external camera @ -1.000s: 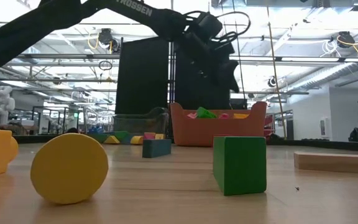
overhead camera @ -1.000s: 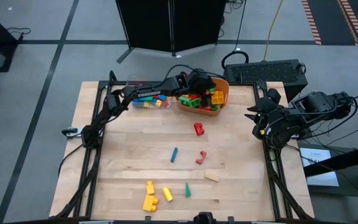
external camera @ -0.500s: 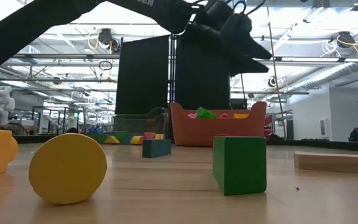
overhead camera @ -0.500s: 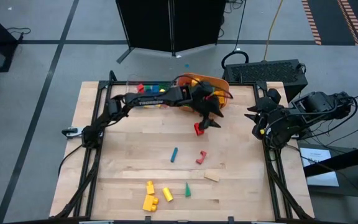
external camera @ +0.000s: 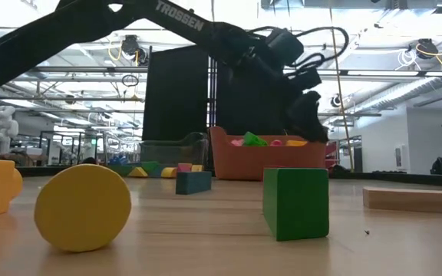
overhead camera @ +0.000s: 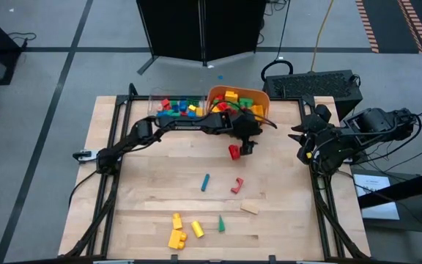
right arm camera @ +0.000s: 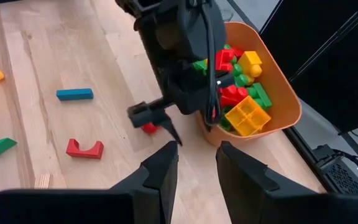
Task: Sort blocks by size
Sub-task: Put the big red game piece into the orange bin
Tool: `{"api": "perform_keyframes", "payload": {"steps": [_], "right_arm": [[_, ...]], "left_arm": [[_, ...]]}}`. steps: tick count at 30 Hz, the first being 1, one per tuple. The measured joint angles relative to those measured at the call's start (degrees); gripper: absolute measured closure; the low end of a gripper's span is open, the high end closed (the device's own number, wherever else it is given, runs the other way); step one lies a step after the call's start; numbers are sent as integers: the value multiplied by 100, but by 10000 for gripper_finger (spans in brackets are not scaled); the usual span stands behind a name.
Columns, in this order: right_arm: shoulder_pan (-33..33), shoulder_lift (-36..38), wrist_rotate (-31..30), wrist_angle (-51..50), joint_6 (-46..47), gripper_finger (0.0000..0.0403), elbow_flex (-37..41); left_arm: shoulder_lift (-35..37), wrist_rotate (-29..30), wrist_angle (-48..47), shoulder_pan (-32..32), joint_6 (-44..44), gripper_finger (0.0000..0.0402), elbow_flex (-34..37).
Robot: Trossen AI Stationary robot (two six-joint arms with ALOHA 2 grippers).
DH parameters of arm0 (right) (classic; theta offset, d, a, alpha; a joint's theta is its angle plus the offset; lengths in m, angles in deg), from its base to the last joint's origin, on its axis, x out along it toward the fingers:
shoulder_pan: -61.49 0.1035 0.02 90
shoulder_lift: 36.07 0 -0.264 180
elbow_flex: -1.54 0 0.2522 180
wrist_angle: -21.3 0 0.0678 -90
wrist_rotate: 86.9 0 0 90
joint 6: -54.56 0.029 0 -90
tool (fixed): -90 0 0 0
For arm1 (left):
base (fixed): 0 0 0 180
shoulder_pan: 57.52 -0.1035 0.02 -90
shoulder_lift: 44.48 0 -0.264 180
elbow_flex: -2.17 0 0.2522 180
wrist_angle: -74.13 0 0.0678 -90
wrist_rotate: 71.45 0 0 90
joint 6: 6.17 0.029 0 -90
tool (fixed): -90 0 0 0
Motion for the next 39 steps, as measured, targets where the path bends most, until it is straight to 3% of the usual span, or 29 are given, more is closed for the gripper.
{"api": "perform_keyframes", "payload": {"steps": [11, 15, 19, 25, 32, 39], "right_arm": [[0, 0, 0, 0, -7, 298, 0], [0, 0, 0, 0, -8, 298, 0], [1, 0, -2, -2, -64, 298, 0], [1, 0, -1, 0, -128, 298, 0], [0, 0, 0, -2, -184, 298, 0], [0, 0, -2, -2, -184, 298, 0]], "left_arm": [[-3, 162, 599, -297, -372, 121, -2], [96, -637, -119, -300, -660, 121, -120], [369, -1617, -1109, -47, 496, 121, -260], [485, -1668, -2882, 222, 2746, 121, -213], [471, -958, -1943, 232, 3329, 121, 355], [471, -1020, -2232, 233, 3927, 121, 382]]}}
